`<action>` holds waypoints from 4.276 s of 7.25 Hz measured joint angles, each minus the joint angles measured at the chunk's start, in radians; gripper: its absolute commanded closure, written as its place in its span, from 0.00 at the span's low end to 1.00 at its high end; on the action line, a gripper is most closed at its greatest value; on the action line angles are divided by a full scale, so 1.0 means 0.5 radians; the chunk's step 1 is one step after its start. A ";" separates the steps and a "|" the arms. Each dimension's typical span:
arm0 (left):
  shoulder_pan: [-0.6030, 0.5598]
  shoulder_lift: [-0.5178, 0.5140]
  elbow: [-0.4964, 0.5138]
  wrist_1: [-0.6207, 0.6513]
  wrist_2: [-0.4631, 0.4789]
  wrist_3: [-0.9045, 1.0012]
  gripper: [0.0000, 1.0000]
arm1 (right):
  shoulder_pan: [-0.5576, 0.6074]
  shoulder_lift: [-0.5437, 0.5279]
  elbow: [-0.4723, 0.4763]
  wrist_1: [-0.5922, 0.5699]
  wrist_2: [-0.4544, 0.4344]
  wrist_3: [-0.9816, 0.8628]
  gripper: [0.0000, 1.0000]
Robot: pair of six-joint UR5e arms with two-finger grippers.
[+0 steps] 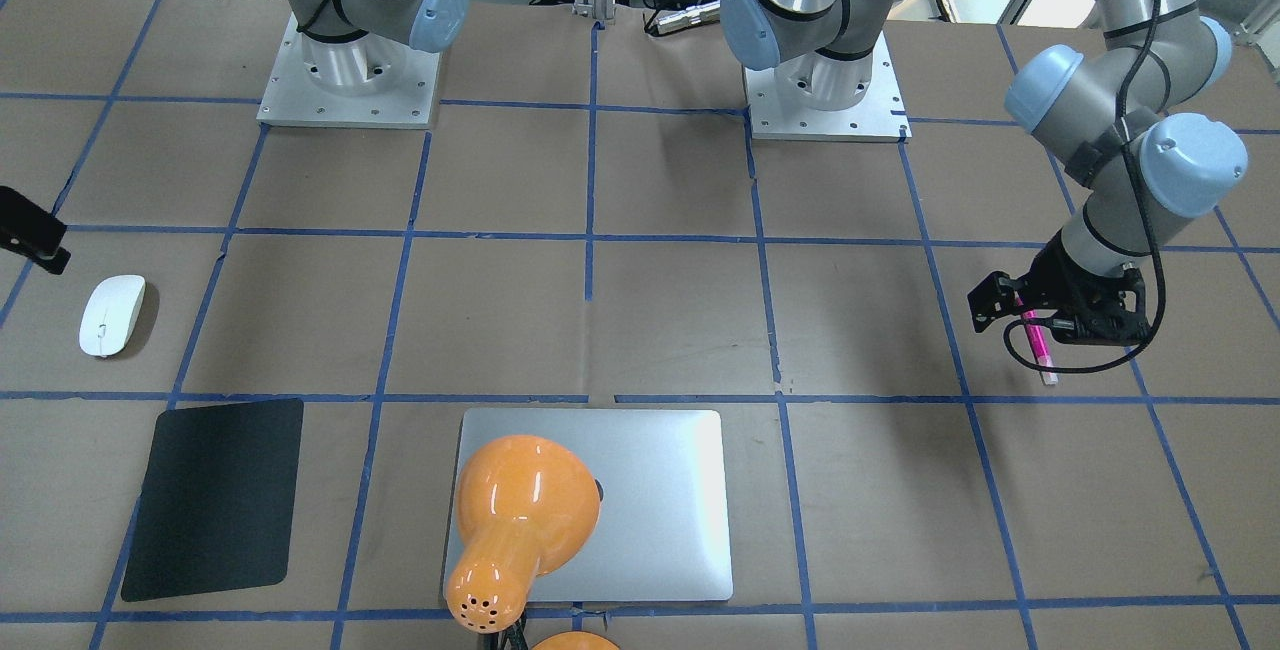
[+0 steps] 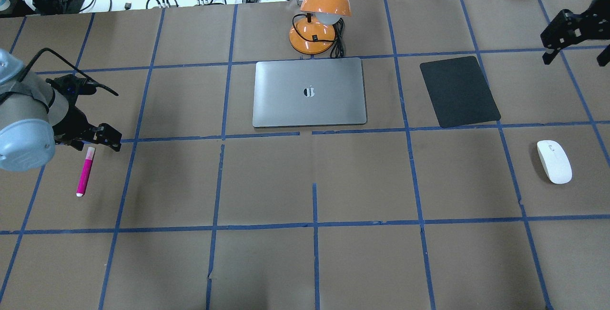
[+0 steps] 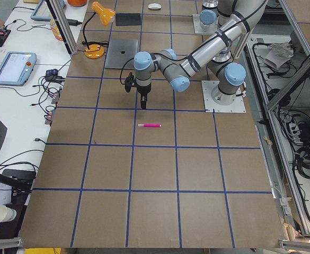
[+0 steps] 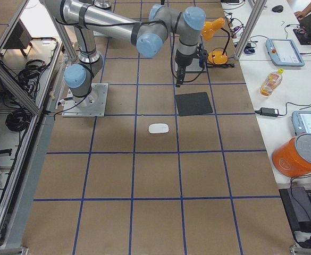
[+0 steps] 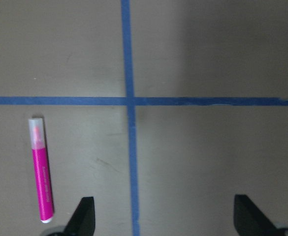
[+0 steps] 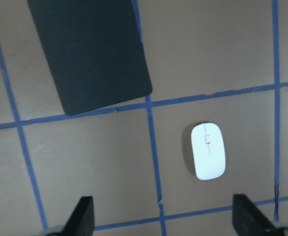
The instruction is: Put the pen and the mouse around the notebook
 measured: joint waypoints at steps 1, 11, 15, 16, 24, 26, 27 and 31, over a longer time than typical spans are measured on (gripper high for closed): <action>0.109 -0.097 -0.040 0.149 -0.004 0.117 0.00 | -0.100 0.099 0.052 -0.161 -0.005 -0.151 0.00; 0.215 -0.185 -0.041 0.176 -0.023 -0.136 1.00 | -0.312 0.372 0.790 -1.042 -0.034 -0.675 0.00; -0.451 0.038 0.122 -0.328 -0.109 -1.824 1.00 | -0.318 0.426 0.813 -1.031 -0.110 -0.674 0.00; -0.675 0.051 0.137 -0.355 -0.136 -2.314 1.00 | -0.322 0.430 0.831 -1.035 -0.142 -0.667 0.03; -1.851 -0.339 0.297 -0.167 -0.225 -4.795 1.00 | -0.334 0.419 0.851 -1.031 -0.179 -0.653 0.43; -1.889 -0.431 0.363 -0.158 -0.224 -4.862 0.98 | -0.330 0.398 0.823 -1.019 -0.182 -0.641 0.42; -1.904 -0.471 0.379 -0.150 -0.223 -4.878 0.06 | -0.319 0.380 0.786 -1.011 -0.179 -0.602 0.40; -1.935 -0.449 0.433 -0.288 -0.207 -4.341 0.01 | 0.019 0.411 0.501 -0.987 -0.138 -0.311 0.40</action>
